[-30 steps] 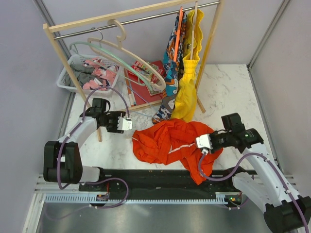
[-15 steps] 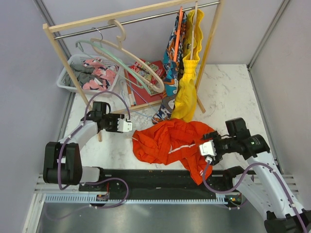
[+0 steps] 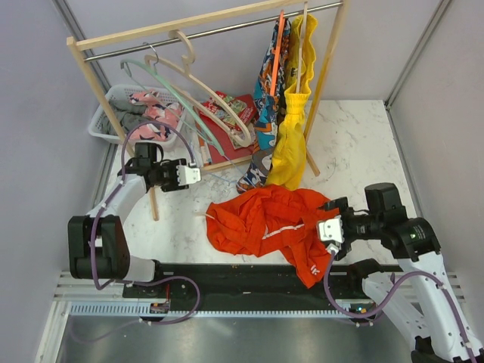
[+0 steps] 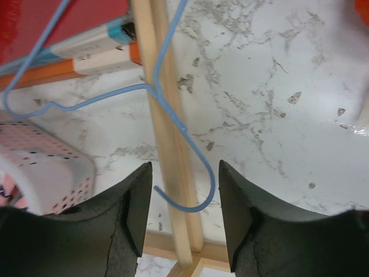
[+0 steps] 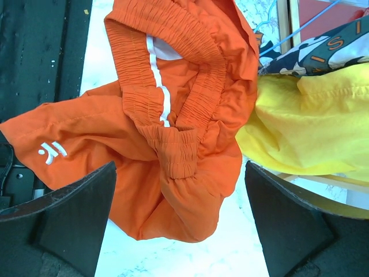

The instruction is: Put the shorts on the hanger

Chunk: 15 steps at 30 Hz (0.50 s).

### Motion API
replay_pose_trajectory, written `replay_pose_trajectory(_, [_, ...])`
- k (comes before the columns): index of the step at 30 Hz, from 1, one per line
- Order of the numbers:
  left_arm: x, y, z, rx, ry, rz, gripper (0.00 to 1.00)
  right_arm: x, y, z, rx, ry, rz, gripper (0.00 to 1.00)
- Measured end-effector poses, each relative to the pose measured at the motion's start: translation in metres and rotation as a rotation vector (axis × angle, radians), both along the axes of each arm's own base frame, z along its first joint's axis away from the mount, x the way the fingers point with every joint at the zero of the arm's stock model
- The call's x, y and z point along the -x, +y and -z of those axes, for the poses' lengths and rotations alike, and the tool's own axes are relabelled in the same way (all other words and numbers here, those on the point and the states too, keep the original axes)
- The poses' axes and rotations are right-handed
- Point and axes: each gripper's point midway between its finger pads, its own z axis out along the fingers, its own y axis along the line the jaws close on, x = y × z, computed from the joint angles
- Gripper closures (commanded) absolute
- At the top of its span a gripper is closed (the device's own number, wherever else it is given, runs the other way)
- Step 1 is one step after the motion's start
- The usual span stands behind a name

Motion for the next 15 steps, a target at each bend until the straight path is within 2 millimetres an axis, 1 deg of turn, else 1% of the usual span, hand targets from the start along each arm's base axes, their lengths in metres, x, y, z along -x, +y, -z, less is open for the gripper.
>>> replay_pose_trajectory(2, [0.003, 0.0, 0.014, -0.002, 0.049, -0.001, 0.44, 0.001, 0.0, -0.003, -0.007, 0.002, 0.009, 0.02])
replay_pose_trajectory(4, [0.005, 0.0, 0.022, -0.003, 0.08, -0.001, 0.44, 0.002, 0.0, -0.004, -0.014, 0.007, 0.02, 0.02])
replay_pose_trajectory(7, [0.008, 0.001, 0.027, -0.006, 0.094, 0.004, 0.44, 0.004, -0.001, -0.008, -0.025, 0.007, 0.036, 0.02])
replay_pose_trajectory(10, [0.011, 0.001, 0.032, -0.012, 0.104, 0.007, 0.5, 0.005, -0.001, -0.012, -0.034, -0.001, 0.044, 0.02])
replay_pose_trajectory(11, [0.013, 0.001, 0.034, -0.015, 0.11, 0.008, 0.54, 0.005, -0.001, -0.013, -0.039, -0.003, 0.048, 0.02])
replay_pose_trajectory(15, [0.017, 0.003, 0.041, -0.027, 0.125, 0.012, 0.64, 0.005, -0.002, -0.016, -0.049, -0.005, 0.067, 0.02])
